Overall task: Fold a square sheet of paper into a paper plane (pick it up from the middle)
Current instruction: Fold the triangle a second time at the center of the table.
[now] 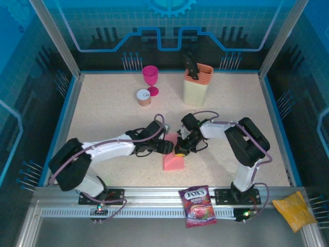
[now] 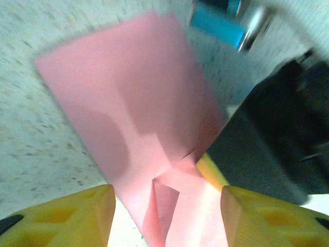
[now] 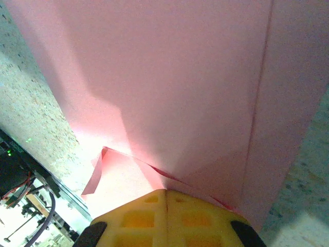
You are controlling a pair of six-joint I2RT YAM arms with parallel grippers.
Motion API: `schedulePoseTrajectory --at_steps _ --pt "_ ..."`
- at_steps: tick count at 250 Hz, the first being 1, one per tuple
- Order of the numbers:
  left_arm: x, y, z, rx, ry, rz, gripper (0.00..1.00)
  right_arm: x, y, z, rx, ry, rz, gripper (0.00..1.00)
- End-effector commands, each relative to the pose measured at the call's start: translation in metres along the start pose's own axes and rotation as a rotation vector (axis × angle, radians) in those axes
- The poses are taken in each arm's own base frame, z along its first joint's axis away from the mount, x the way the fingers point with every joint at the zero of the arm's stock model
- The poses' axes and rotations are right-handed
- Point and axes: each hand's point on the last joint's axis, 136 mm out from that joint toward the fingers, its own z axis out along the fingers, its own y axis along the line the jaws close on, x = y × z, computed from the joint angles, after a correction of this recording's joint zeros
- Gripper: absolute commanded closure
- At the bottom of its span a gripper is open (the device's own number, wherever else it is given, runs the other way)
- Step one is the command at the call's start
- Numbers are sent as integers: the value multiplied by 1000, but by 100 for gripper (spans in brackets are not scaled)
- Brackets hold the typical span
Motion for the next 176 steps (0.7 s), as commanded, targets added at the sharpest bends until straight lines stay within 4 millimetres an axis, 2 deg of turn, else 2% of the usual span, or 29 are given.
schedulePoseTrajectory --at_steps 1,16,41,67,118,176 --pt "-2 -10 -20 67 -16 -29 41 15 -34 11 109 38 69 100" --pt "2 -18 -25 117 3 -30 46 15 -35 10 110 37 70 100" --pt "15 -32 -28 195 54 -28 66 15 -35 11 112 39 72 100" --pt "32 -43 -26 246 112 -15 79 15 -36 12 114 42 72 100" --pt "58 -63 -15 296 203 22 88 16 -38 14 117 50 74 100" --pt "61 -59 9 251 214 38 93 17 -41 15 123 56 77 100"
